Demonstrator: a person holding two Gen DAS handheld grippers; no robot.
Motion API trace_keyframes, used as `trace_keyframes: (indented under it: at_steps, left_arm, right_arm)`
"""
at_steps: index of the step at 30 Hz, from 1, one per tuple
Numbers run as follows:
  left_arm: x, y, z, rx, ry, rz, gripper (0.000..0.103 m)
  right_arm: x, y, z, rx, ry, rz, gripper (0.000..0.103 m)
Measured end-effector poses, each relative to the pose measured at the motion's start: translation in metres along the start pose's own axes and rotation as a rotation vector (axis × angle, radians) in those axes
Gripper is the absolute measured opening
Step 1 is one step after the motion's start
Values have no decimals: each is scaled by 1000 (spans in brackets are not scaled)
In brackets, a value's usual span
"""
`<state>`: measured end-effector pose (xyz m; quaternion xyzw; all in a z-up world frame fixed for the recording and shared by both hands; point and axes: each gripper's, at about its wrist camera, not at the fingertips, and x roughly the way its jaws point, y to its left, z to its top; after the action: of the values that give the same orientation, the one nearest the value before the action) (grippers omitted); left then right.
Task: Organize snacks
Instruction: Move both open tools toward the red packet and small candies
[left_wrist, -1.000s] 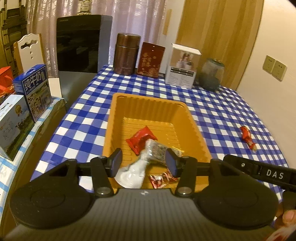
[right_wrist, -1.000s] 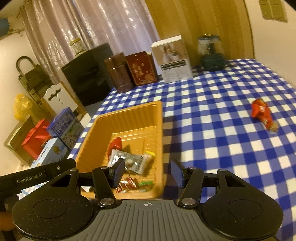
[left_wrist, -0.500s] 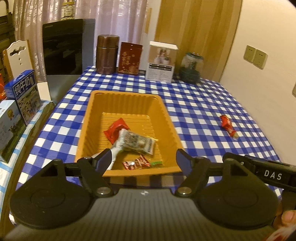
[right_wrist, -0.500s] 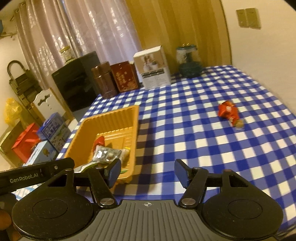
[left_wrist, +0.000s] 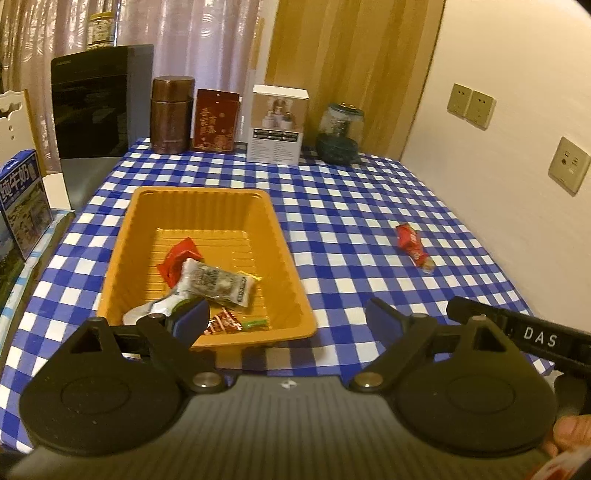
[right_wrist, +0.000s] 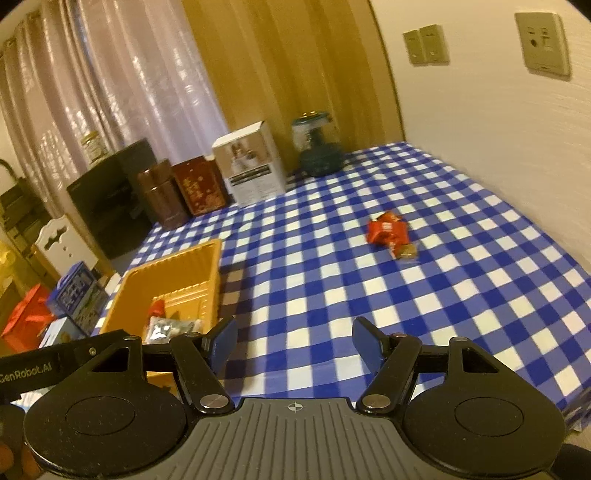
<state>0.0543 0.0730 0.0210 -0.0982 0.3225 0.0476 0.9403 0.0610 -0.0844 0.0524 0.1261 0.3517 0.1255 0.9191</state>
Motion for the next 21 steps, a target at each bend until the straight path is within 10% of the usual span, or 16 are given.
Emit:
trace_keyframes:
  at_steps: [21]
  left_arm:
    - [27, -31, 11, 51, 26, -70, 92]
  right_arm:
    - [8, -51, 11, 12, -25, -84, 69]
